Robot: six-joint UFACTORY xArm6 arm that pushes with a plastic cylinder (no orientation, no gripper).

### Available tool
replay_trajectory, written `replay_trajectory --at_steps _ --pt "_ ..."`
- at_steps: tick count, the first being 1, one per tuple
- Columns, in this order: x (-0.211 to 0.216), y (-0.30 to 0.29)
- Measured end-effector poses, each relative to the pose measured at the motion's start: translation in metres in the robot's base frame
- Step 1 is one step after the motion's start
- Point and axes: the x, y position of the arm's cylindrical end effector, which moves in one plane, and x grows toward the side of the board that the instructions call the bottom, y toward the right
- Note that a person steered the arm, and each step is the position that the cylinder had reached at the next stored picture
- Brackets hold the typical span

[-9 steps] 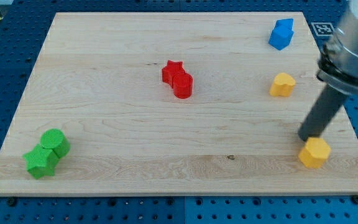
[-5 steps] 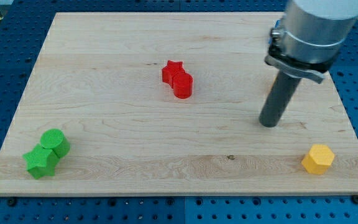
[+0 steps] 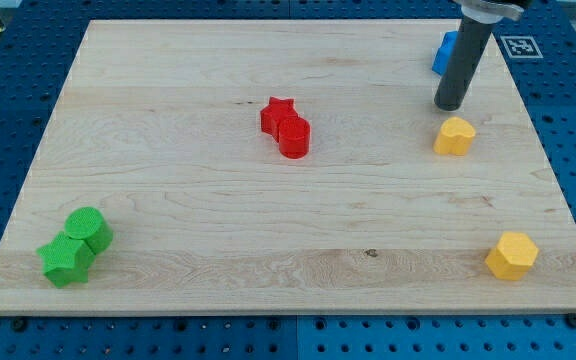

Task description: Move the yellow heart towards the bottom right

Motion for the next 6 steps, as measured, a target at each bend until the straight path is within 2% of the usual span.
replay_trajectory --at_steps 1,3,5,6 --pt "0.005 0.0" --pt "0.071 0.0" --pt "0.095 0.0" --pt "0.124 0.005"
